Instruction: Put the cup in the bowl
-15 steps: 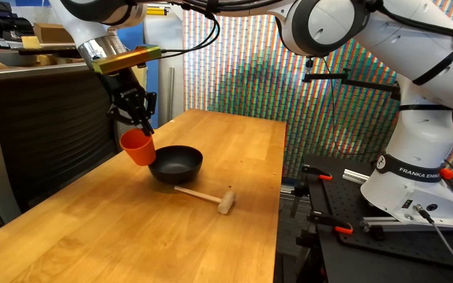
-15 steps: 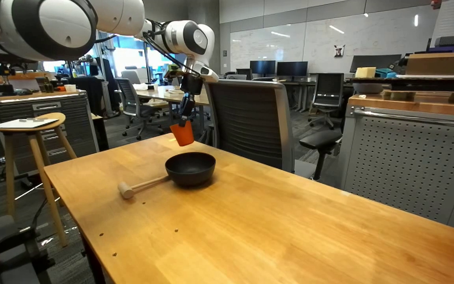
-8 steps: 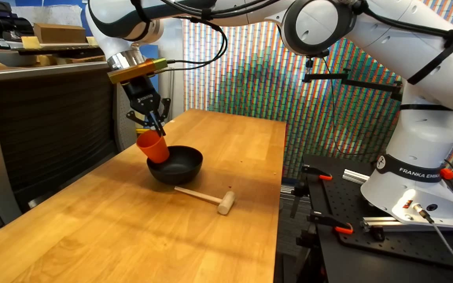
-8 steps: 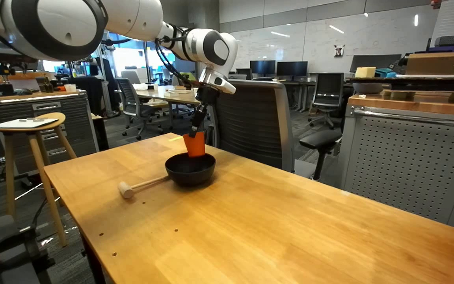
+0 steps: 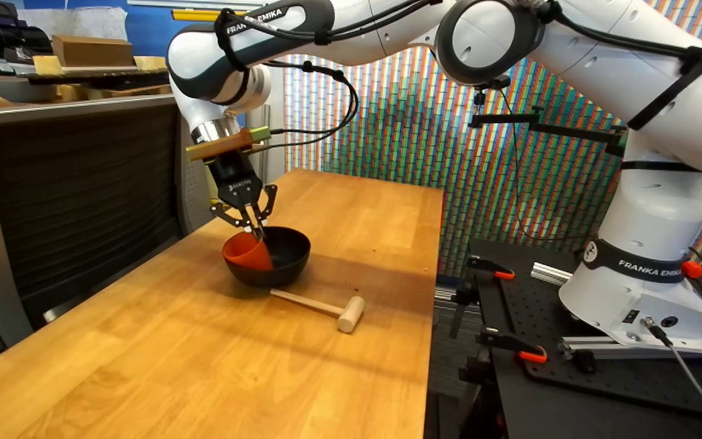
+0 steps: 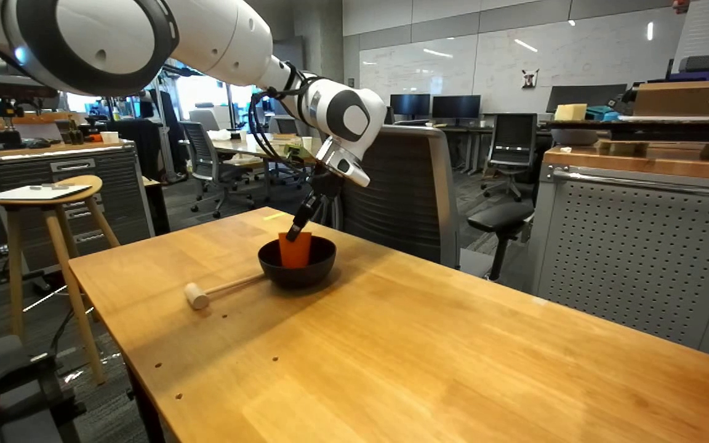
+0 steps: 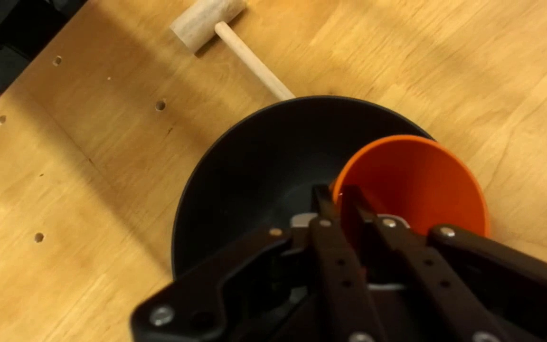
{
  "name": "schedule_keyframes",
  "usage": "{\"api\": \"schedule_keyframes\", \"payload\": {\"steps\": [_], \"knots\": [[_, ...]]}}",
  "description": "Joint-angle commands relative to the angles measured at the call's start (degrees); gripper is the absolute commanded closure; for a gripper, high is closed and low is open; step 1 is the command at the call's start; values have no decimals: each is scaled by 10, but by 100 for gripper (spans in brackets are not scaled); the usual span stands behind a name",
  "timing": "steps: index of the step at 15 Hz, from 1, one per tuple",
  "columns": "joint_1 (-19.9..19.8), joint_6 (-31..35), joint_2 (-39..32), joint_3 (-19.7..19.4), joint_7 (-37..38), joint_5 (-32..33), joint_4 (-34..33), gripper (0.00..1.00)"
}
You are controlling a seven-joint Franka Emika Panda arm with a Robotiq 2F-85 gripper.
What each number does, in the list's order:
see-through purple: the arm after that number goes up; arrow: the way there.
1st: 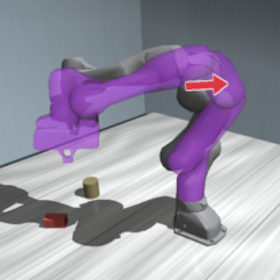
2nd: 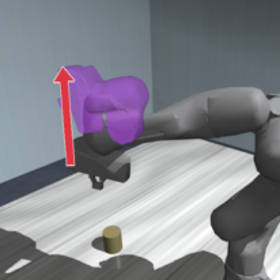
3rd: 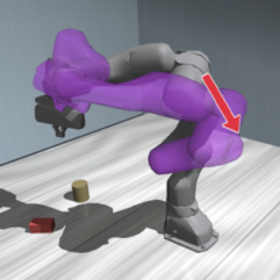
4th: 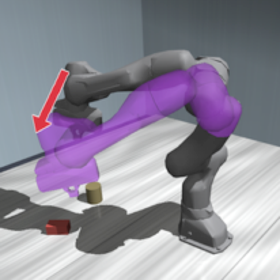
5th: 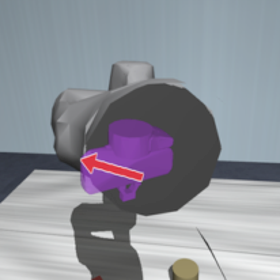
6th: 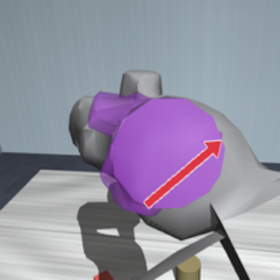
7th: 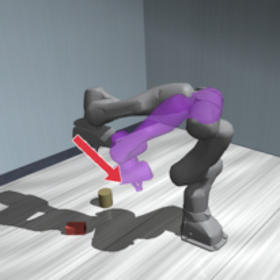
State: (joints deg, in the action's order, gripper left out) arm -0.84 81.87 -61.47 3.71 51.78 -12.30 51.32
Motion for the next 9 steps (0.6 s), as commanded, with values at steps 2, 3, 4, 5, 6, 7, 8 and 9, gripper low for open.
{"api": "schedule_keyframes", "payload": {"steps": [2, 3, 4, 5, 6, 7, 8, 9], "knots": [[-4, 30, 37, 10, -18, -14, 67, 45], [-1, 36, 44, 10, -20, -11, 76, 38], [5, 44, 55, 11, -23, -7, 87, 32], [11, 52, 67, 12, -25, -2, 98, 23], [19, 59, 81, 12, -25, 4, 110, 16], [29, 65, 97, 11, -25, 11, 123, 8], [39, 72, 112, 10, -23, 17, 135, 2], [51, 78, 131, 7, -22, 28, 150, 0]]}}
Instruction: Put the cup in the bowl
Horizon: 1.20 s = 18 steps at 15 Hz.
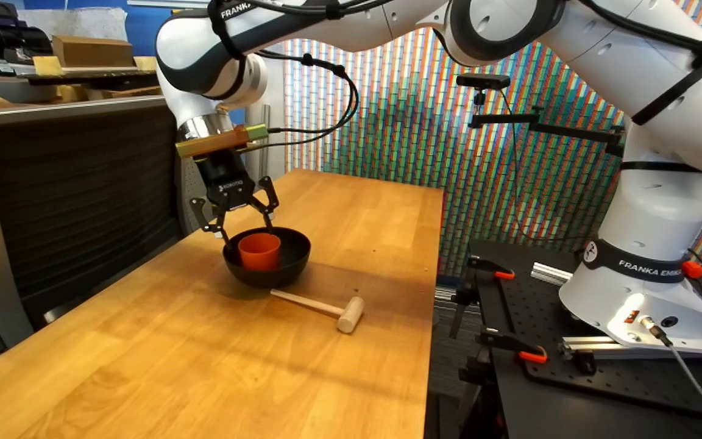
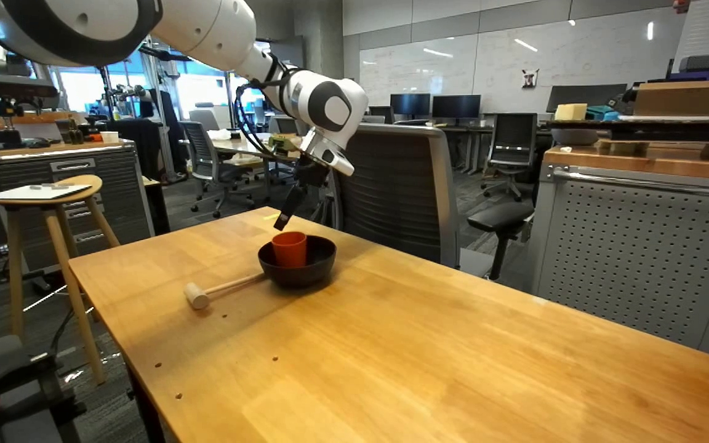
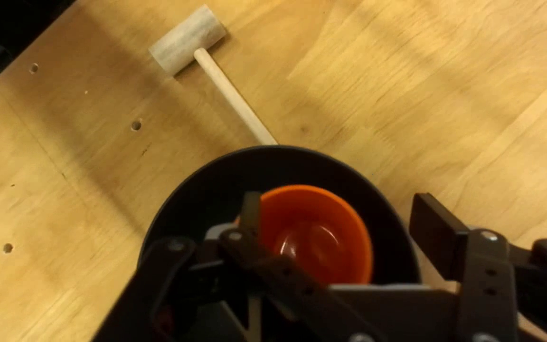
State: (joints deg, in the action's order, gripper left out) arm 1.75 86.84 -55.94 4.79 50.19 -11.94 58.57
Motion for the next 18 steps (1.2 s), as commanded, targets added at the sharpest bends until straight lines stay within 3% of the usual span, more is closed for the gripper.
{"api": "schedule_keyframes", "payload": {"steps": [1, 2, 9, 14, 18], "knots": [[35, 37, 97, -4, -8, 34, 94, 0], [55, 41, 120, -21, -18, 33, 111, 0], [119, 49, 313, -21, -109, 145, 265, 0], [123, 84, 450, -6, -173, 214, 386, 0], [109, 168, 561, 2, -159, 192, 493, 0]]}}
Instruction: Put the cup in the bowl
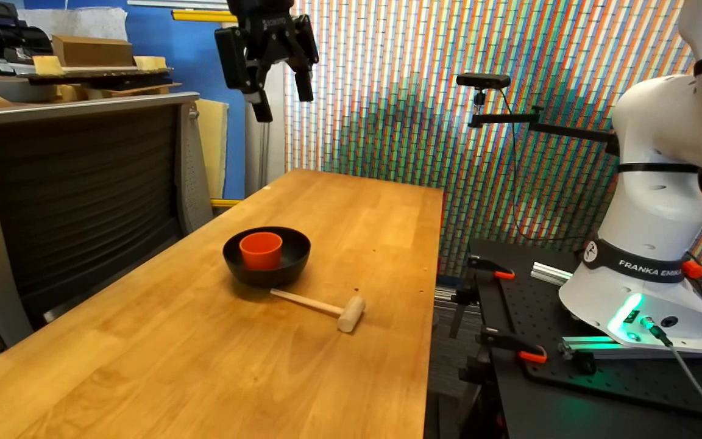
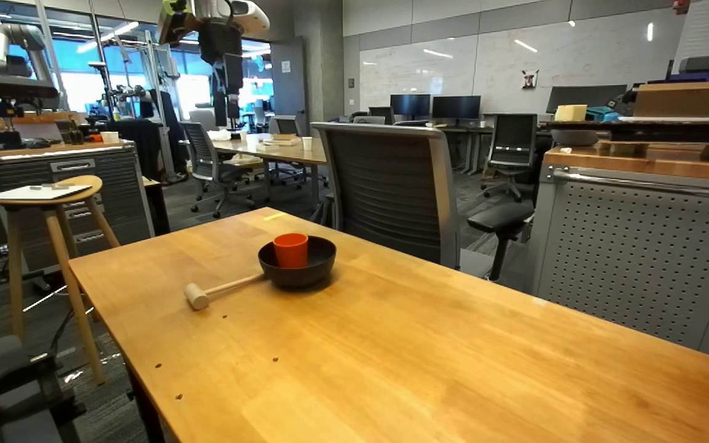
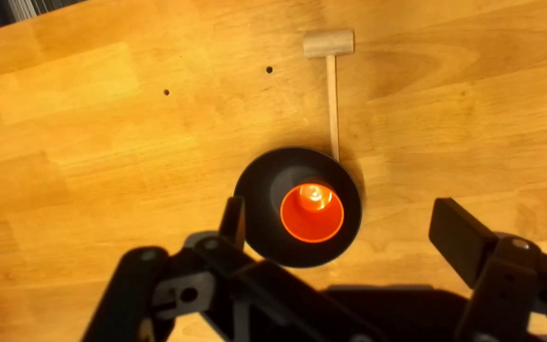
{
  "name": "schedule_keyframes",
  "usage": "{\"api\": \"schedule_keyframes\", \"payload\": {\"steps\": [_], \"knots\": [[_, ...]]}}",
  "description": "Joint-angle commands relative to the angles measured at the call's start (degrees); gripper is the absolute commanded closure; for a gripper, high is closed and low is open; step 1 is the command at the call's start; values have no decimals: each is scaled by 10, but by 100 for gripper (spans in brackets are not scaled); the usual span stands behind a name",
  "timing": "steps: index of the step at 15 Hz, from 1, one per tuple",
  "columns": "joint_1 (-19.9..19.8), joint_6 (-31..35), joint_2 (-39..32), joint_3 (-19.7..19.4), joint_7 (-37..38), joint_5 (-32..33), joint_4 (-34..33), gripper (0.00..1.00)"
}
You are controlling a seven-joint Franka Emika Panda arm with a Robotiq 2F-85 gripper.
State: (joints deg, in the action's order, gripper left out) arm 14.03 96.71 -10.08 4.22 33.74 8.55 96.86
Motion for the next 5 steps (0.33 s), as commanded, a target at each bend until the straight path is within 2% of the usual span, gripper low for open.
{"api": "schedule_keyframes", "payload": {"steps": [1, 2, 5], "knots": [[-18, 87, 129, 10, 10, -23, 139, 0], [-16, 38, 53, 14, 3, -6, 54, 0], [-23, 62, 108, 18, 4, -12, 111, 0]]}}
